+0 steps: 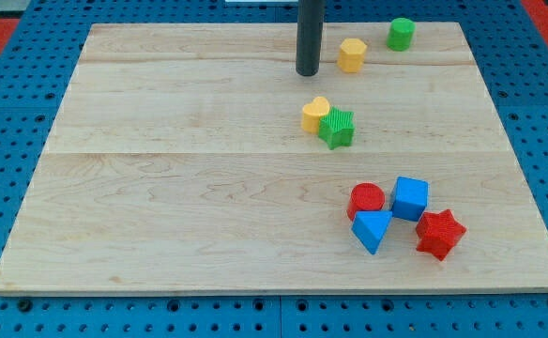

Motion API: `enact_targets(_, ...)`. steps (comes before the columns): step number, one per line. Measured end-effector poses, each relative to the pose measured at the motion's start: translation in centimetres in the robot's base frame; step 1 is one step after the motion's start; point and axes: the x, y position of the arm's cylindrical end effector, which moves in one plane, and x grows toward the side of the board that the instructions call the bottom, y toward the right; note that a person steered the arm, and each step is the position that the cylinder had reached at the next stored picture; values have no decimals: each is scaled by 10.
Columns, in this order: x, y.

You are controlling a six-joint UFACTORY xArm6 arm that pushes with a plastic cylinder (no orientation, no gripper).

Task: Push the yellow heart left to the yellow hexagon

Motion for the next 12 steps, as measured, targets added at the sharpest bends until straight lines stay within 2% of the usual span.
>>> enact_targets(1,-23,37)
enact_targets(2,-11,52)
enact_targets(3,2,93)
enact_targets(6,24,116)
enact_targets(8,111,159)
enact_targets(9,159,144)
enact_targets(10,161,85)
enact_targets(12,126,-3)
